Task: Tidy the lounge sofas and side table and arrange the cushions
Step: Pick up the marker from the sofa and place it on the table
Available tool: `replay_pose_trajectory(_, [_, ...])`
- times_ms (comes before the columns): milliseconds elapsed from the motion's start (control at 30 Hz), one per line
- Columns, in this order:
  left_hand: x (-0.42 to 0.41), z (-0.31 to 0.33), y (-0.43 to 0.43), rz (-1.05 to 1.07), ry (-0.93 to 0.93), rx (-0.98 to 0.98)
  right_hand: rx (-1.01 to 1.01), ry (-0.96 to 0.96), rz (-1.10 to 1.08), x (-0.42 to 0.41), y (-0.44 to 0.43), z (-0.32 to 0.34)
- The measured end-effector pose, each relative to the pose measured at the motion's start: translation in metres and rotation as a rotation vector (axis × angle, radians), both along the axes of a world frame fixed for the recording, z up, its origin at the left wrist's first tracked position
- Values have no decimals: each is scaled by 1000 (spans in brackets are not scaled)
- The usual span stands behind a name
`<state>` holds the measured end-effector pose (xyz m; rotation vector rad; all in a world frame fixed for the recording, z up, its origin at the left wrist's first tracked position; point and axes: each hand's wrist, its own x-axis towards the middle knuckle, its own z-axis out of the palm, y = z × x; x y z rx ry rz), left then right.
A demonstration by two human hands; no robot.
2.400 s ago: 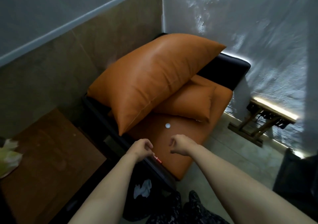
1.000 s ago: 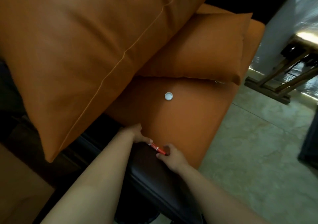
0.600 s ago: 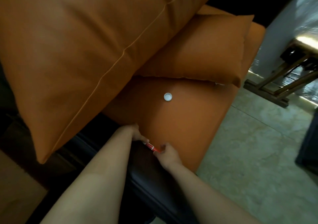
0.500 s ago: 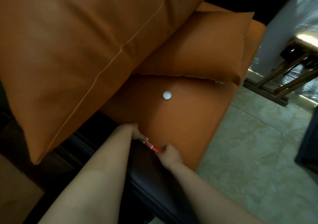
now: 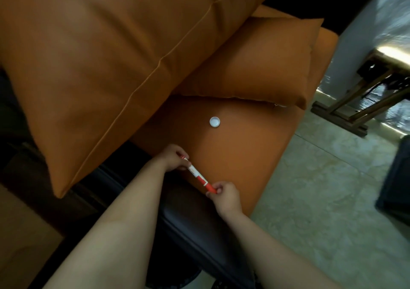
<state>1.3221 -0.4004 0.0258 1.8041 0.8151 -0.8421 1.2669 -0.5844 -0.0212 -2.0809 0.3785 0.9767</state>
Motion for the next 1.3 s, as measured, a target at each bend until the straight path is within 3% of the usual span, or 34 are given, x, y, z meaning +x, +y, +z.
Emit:
replay_pose_trajectory(267, [-12, 29, -22, 354, -130, -198, 64, -248, -3, 14, -26, 27])
replay_pose_trajectory(567, [-40, 69, -72, 662, -236, -220, 136, -293, 26, 34, -61, 91])
replay_pose_trajectory(900, [-78, 178, -110, 734, -367, -154, 427, -75, -89, 55, -97, 218])
replay_pose_trajectory(1300, [-98, 261, -125, 809, -626, 47, 645, -76, -141, 52, -82, 302])
